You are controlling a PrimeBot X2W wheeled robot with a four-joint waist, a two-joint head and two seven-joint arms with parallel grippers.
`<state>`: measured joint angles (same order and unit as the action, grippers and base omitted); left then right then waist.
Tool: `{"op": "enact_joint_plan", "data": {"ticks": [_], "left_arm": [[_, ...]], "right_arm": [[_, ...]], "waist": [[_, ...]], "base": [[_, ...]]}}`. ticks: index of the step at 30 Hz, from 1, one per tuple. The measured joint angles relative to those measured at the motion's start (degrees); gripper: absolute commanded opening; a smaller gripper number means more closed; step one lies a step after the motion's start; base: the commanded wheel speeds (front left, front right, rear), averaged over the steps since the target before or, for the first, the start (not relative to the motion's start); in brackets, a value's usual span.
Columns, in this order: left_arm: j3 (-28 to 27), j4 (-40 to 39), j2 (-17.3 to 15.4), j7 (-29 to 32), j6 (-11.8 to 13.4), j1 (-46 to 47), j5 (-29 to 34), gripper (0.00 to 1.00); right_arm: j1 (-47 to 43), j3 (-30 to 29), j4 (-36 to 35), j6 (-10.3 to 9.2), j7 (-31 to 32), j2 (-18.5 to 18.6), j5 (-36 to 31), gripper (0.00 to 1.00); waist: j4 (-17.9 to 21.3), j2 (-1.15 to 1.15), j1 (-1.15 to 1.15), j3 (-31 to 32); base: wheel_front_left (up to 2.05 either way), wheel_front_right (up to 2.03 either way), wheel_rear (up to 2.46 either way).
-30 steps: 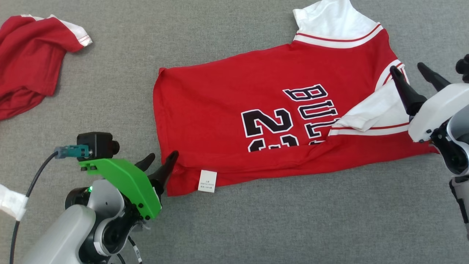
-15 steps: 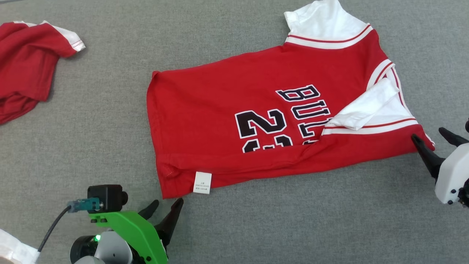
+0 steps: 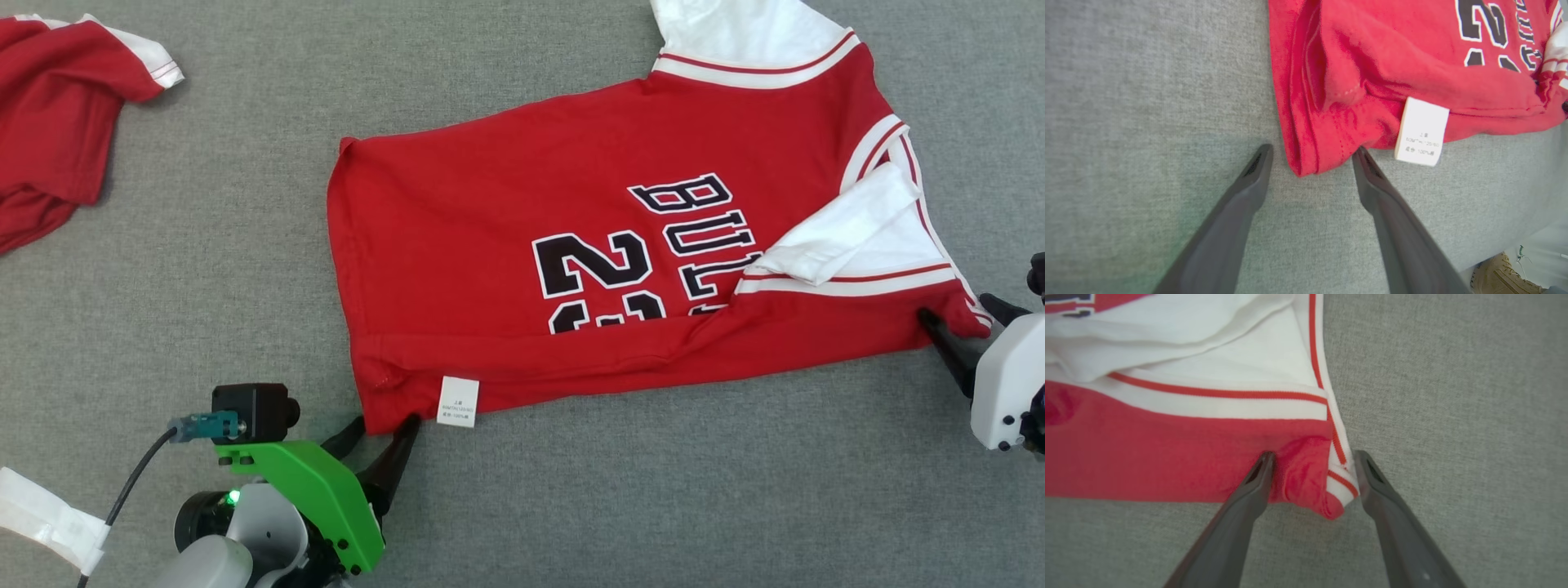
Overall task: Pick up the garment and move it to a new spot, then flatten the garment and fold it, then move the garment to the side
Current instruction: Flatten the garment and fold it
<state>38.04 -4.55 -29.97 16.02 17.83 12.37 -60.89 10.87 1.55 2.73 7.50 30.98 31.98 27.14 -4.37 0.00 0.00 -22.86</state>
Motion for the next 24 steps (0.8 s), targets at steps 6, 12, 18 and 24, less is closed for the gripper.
{"op": "enact_joint_plan", "data": {"ticks": [6, 12, 18, 24], "left_arm": [[0.4, 1.3, 0.8, -0.2, -1.1, 0.7, 0.0, 1.0], [0.8, 1.1, 1.2, 0.5, -2.6, 1.7, -0.5, 0.9], [0.3, 1.5, 1.9, 0.6, -3.7, 2.1, -2.2, 0.0], [0.4, 3.1, 2.9, 1.8, -7.2, 3.3, -4.3, 0.0]], "right_arm": [[1.1, 0.3, 1.4, 0.0, 1.5, 0.2, 0.8, 1.0], [2.3, 0.8, 2.5, 0.0, 2.4, 0.3, 1.1, 1.0], [3.6, 1.9, 4.1, -0.01, 4.1, 0.1, 2.1, 0.45], [6.0, 4.0, 6.4, 0.0, 7.4, 1.5, 6.3, 0.0]], "waist": [[-0.4, 0.0, 0.0, -0.4], [-0.8, 0.0, 0.0, -0.4], [-1.0, 0.0, 0.0, -0.8], [-1.1, 0.0, 0.0, -0.9]], "base": [[0.0, 0.0, 0.0], [0.0, 0.0, 0.0], [0.0, 0.0, 0.0], [0.0, 0.0, 0.0]]}}
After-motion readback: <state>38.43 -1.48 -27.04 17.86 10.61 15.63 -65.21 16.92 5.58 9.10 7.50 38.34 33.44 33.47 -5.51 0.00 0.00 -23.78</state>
